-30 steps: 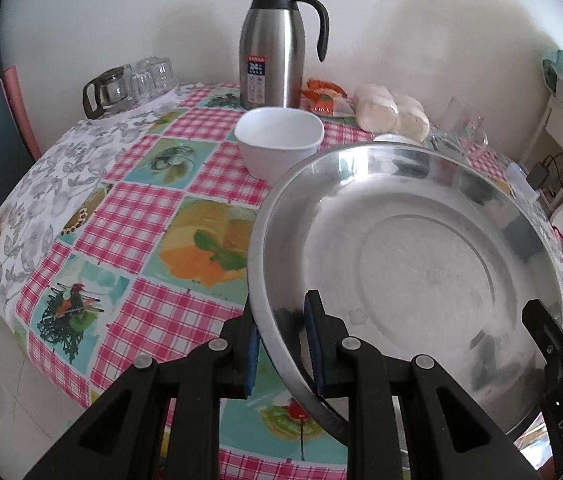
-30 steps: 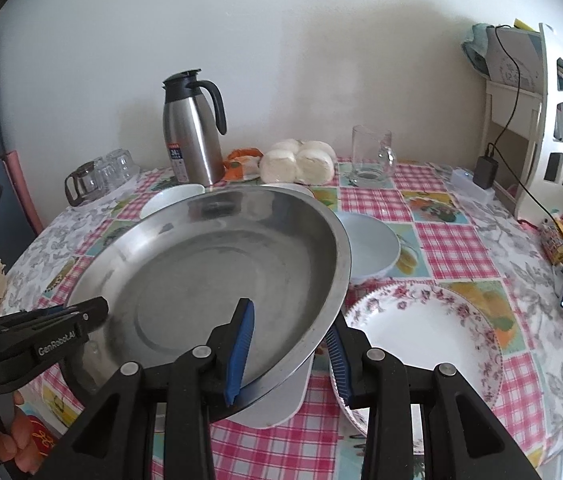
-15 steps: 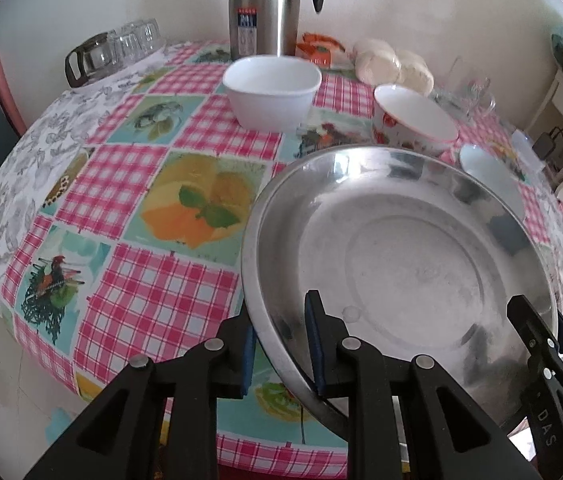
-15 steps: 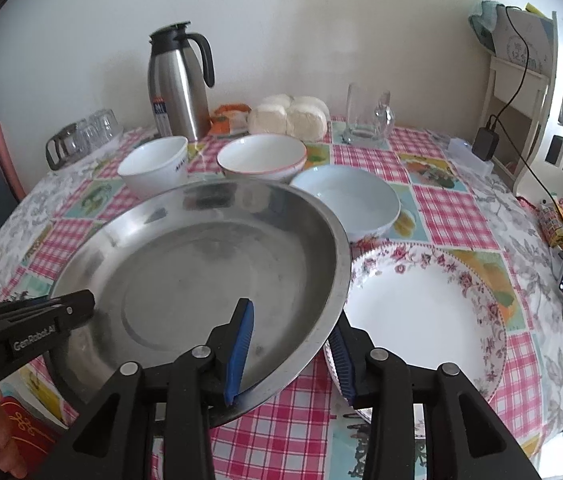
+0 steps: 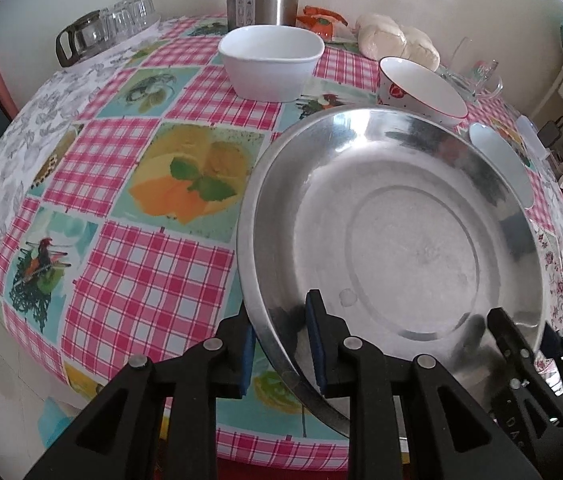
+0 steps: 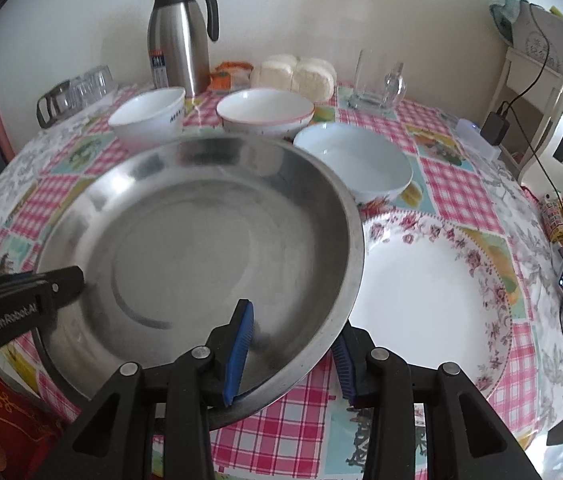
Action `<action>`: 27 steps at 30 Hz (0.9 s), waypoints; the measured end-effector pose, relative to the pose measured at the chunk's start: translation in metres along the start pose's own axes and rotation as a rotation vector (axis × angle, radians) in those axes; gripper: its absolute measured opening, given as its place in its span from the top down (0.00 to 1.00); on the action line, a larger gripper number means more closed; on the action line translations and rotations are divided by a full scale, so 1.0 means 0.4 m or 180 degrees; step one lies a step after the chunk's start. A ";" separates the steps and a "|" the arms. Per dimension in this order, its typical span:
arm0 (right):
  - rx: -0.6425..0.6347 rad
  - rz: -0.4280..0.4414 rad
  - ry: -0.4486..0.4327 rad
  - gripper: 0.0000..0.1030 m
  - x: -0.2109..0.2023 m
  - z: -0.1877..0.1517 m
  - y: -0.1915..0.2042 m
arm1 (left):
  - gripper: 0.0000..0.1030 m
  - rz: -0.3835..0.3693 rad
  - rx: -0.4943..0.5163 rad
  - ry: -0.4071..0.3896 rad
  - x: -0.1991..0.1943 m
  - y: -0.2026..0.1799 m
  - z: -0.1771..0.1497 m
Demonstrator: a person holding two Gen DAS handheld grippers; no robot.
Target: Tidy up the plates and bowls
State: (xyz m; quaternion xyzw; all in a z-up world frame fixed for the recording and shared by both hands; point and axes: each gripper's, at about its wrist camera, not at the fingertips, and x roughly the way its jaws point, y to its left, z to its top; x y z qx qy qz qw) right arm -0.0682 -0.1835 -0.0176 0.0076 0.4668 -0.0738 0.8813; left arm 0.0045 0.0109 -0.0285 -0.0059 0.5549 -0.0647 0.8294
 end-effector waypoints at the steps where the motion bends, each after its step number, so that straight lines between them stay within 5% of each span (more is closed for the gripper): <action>1: 0.0004 0.0002 0.0033 0.60 0.004 -0.001 0.000 | 0.77 0.0005 0.0007 0.0003 0.000 -0.001 -0.001; 19: 0.0102 -0.0108 0.0140 0.59 0.020 -0.005 -0.012 | 0.75 -0.0040 0.0112 0.0028 0.013 -0.008 0.000; 22: 0.0129 -0.0086 0.0120 0.58 0.014 -0.001 -0.015 | 0.66 0.0038 0.0109 0.0021 0.012 -0.009 0.000; 24: 0.0172 -0.0064 0.0058 0.45 0.002 0.003 -0.020 | 0.54 0.0078 0.0096 -0.0015 0.006 -0.007 0.001; 27: 0.0219 -0.0064 -0.0034 0.40 -0.012 0.010 -0.025 | 0.49 0.0084 0.0110 -0.0104 -0.008 -0.007 0.003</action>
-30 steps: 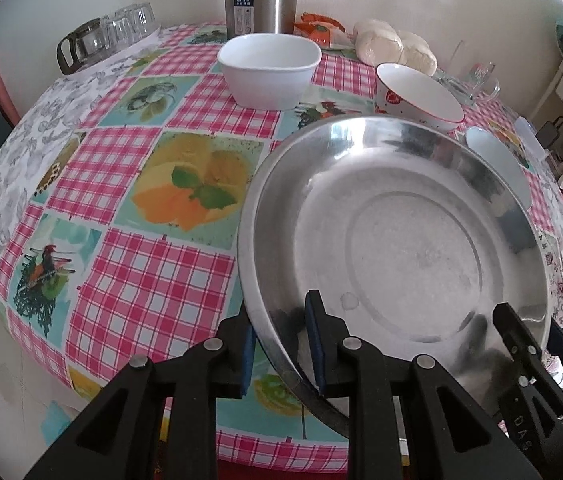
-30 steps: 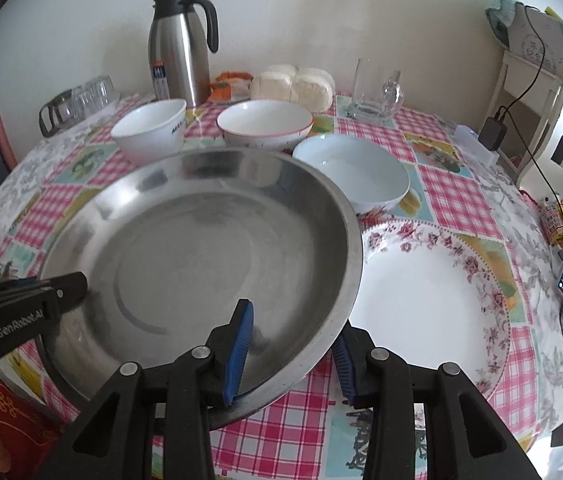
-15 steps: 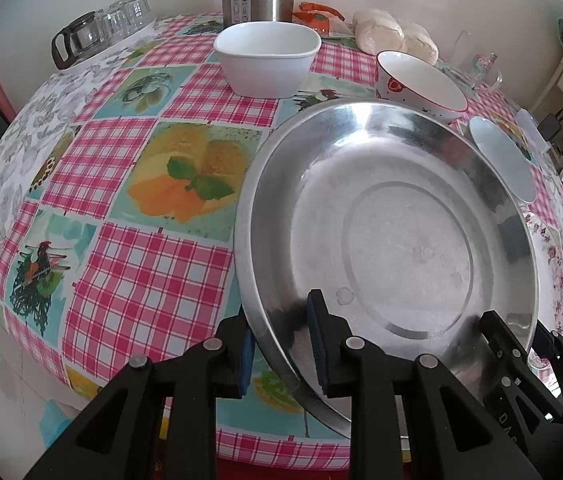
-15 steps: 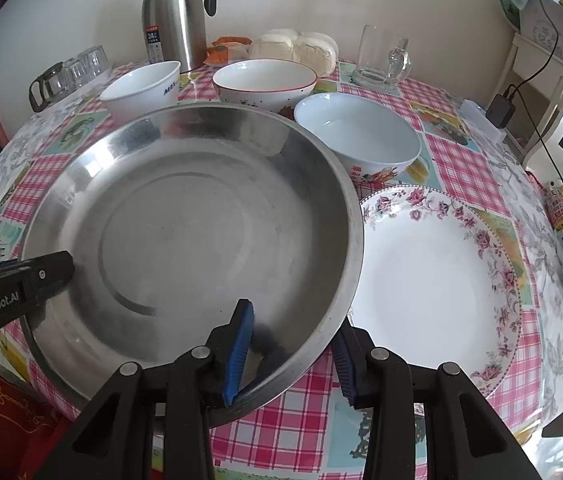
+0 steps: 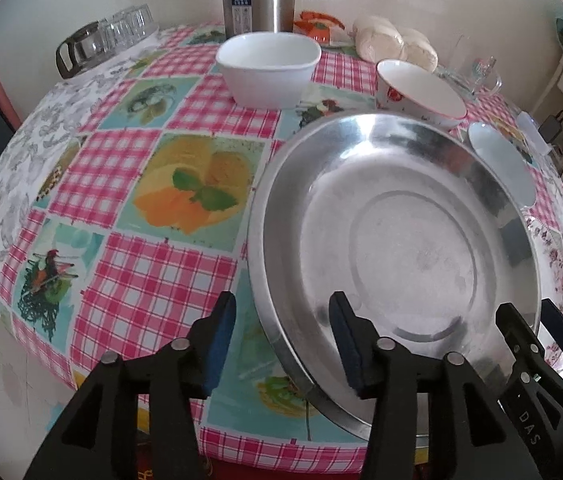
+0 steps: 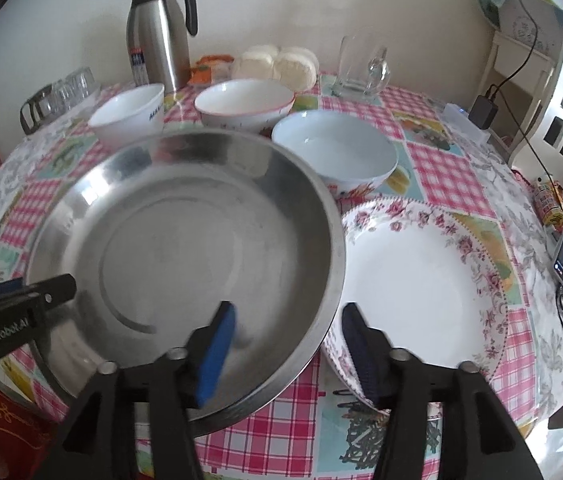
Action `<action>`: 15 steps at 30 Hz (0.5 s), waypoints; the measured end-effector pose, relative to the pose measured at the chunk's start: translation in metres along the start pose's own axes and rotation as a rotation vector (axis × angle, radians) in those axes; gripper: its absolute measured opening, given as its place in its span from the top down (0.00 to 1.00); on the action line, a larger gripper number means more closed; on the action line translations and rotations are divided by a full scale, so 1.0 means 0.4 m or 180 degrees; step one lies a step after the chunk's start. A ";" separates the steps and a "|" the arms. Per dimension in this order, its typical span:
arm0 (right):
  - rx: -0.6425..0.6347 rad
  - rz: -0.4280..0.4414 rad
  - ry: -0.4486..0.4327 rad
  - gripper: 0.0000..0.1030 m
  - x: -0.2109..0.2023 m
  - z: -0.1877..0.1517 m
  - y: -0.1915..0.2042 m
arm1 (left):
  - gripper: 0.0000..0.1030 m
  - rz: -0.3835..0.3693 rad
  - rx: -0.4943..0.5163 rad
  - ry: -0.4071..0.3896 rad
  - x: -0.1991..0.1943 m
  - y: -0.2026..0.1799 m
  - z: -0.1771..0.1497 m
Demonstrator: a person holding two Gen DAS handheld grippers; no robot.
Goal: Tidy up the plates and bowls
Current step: 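Open the left gripper and release the steel basin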
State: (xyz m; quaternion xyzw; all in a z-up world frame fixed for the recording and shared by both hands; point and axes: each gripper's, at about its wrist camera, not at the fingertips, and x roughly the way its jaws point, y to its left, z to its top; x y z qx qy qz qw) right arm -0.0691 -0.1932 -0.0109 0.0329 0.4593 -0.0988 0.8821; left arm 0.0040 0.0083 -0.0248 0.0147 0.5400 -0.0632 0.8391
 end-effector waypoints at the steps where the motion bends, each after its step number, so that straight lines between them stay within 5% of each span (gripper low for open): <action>1: 0.0010 0.0000 -0.0020 0.40 -0.003 0.003 -0.001 | 0.46 -0.0002 0.0010 -0.0024 -0.004 -0.002 0.001; 15: 0.0204 0.0035 -0.0134 0.13 -0.010 0.011 -0.035 | 0.18 0.0069 0.0025 0.0007 0.001 -0.008 0.001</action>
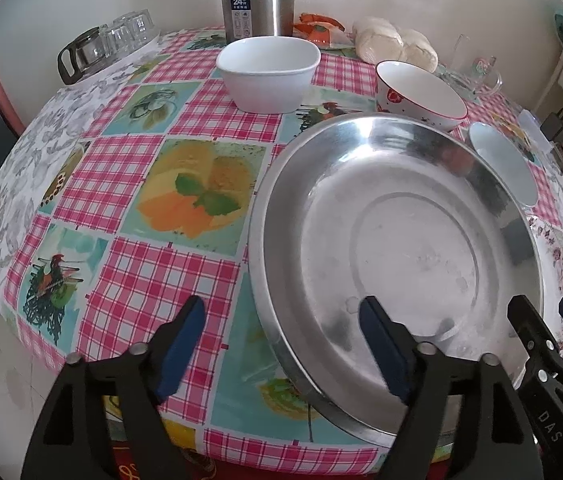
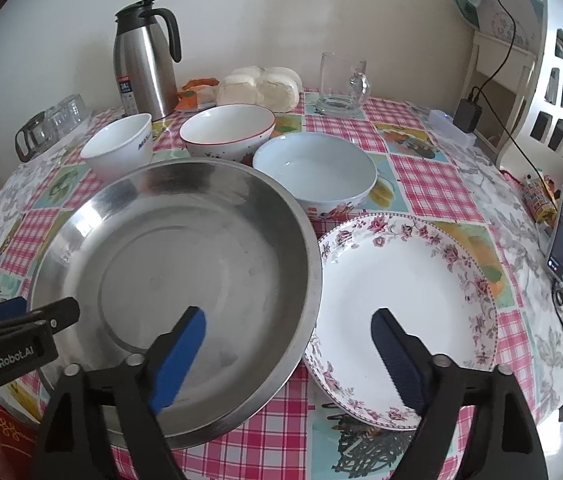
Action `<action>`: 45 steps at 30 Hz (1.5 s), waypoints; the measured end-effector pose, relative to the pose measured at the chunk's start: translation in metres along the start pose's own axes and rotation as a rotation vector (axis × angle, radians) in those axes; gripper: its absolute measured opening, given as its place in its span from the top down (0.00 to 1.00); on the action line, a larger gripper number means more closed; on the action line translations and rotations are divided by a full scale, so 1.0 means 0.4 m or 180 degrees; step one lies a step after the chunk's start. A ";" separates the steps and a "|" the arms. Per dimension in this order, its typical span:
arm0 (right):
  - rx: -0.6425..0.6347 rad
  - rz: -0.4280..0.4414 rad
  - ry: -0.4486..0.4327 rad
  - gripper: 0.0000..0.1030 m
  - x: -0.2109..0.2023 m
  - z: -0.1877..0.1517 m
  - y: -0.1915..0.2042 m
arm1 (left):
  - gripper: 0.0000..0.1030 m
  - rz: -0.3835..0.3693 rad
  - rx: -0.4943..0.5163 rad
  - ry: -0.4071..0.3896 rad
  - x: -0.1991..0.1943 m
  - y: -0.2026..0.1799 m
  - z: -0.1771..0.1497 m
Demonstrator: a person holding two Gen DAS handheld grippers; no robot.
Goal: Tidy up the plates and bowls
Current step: 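Open the left gripper and release the steel basin, then move the right gripper to the rim of the pink floral plate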
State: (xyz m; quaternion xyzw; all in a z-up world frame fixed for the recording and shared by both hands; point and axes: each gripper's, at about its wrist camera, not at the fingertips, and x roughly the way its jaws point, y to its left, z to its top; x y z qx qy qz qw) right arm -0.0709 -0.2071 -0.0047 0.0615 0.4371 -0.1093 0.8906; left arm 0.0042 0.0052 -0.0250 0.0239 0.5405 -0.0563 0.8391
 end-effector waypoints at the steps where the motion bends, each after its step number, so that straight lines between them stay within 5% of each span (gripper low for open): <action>1: 0.0020 0.0013 -0.0001 0.12 0.000 0.000 -0.003 | 0.17 -0.0002 0.0000 -0.0002 0.000 0.000 0.000; 5: 0.0084 0.0038 -0.0008 0.03 0.000 0.001 -0.012 | 0.16 0.0003 -0.0019 -0.0023 -0.004 0.004 0.001; 14: 0.0383 -0.0012 -0.0097 0.00 -0.020 0.012 -0.077 | 0.16 -0.0080 -0.0035 -0.0134 -0.022 0.001 0.005; 26: 0.1643 -0.0700 0.0107 0.00 -0.019 -0.038 -0.354 | 0.15 -0.0701 0.0187 -0.0444 -0.104 -0.121 -0.002; 38: 0.1707 -0.0675 0.0406 0.01 0.033 -0.080 -0.421 | 0.07 -0.0989 0.0584 -0.0449 -0.118 -0.273 -0.010; 45: 0.1778 -0.0524 0.0439 0.14 0.050 -0.086 -0.423 | 0.07 -0.0977 0.0742 -0.0469 -0.122 -0.353 0.002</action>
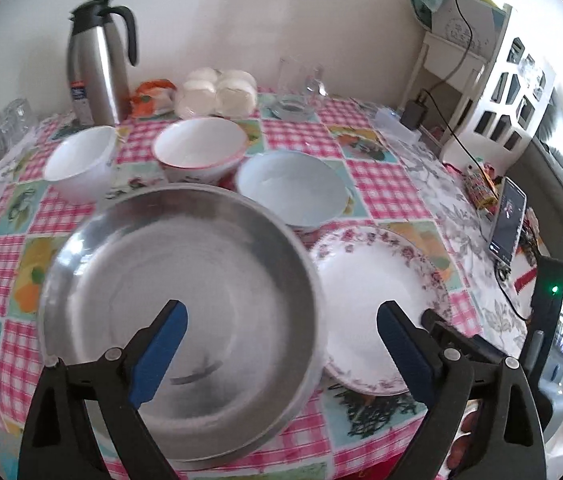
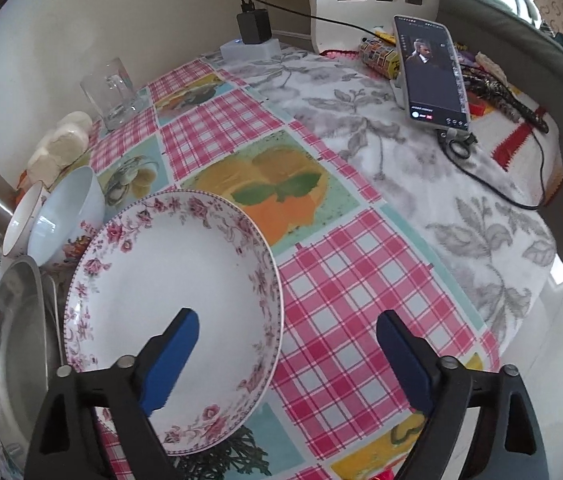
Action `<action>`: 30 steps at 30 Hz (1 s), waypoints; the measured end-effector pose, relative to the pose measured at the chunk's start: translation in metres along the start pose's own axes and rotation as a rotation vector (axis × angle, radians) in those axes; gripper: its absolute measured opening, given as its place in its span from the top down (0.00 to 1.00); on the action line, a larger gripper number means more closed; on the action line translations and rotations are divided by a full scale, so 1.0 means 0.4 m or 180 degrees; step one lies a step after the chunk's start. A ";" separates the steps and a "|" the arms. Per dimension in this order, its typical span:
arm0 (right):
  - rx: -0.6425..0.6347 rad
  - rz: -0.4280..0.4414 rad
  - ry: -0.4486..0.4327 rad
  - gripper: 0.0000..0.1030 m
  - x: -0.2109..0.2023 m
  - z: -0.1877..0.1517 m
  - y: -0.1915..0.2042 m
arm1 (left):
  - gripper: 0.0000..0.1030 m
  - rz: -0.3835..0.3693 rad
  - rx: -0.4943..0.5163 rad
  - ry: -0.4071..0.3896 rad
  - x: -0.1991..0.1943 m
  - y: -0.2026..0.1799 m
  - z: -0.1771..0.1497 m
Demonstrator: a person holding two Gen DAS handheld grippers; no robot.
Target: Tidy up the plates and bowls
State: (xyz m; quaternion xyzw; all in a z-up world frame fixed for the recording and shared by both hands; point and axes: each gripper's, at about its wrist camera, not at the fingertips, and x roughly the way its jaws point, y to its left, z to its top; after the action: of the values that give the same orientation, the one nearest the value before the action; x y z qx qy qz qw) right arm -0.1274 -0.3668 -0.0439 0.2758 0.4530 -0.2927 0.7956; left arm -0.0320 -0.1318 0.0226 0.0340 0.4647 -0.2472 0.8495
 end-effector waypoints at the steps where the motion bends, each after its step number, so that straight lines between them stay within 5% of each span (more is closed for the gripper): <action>1: -0.0006 0.0005 0.0007 0.15 0.002 0.001 0.003 | 0.07 0.0000 0.0016 0.0048 0.012 -0.012 0.003; 5: -0.0063 -0.0001 0.0046 0.32 0.013 0.000 0.011 | 0.07 0.0005 0.0086 0.0166 0.047 -0.058 0.010; 8: -0.0096 -0.0028 0.0072 0.57 0.023 0.002 0.010 | 0.07 -0.0009 0.0101 0.0149 0.053 -0.082 0.021; 12: -0.0069 0.0039 0.0064 0.70 0.029 0.009 0.004 | 0.07 -0.0022 0.0114 0.0143 0.068 -0.100 0.036; 22: -0.0080 -0.0188 -0.0199 0.74 0.033 0.039 -0.005 | 0.07 -0.0200 0.0091 0.0191 0.097 -0.121 0.060; 30: 0.0300 -0.0274 -0.0266 0.74 0.045 0.064 -0.094 | 0.09 -0.0356 0.0230 0.0376 0.135 -0.165 0.058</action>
State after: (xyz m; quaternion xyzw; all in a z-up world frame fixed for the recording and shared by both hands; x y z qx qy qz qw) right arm -0.1325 -0.4141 -0.0551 0.2807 0.4165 -0.3588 0.7867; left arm -0.0198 -0.2172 0.0035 0.0531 0.5060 -0.3084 0.8038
